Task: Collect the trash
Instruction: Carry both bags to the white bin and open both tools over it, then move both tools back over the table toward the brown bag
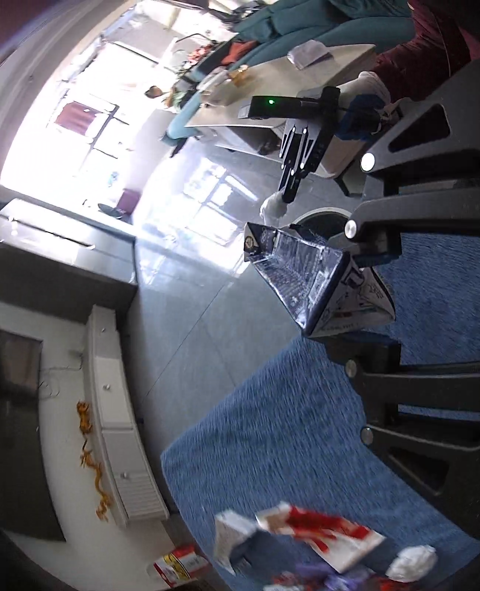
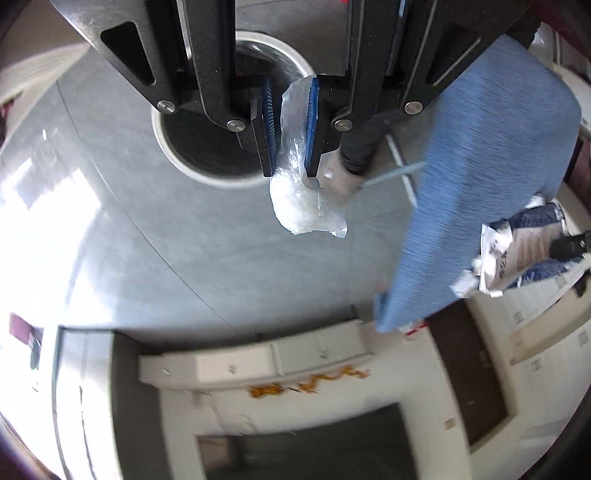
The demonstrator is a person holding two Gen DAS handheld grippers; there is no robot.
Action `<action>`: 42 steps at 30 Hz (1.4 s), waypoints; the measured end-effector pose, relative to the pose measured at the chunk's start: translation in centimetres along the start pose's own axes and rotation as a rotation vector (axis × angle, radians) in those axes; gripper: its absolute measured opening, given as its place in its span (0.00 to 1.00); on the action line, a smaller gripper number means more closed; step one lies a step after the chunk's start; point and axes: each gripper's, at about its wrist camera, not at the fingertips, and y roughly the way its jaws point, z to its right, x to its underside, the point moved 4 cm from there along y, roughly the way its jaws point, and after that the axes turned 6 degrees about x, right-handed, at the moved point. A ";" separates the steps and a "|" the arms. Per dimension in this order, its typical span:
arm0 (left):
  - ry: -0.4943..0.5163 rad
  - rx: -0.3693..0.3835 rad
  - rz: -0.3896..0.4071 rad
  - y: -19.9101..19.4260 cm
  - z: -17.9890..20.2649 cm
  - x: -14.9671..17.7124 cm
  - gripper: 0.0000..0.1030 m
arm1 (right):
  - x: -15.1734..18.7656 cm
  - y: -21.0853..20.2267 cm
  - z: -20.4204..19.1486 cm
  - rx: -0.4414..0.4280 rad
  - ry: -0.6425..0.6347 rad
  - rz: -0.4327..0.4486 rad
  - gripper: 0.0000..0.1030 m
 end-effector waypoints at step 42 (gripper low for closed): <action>0.093 -0.306 -0.021 9.4 4.5 -3.3 0.45 | 3.0 1.2 7.4 0.112 0.186 -0.029 0.45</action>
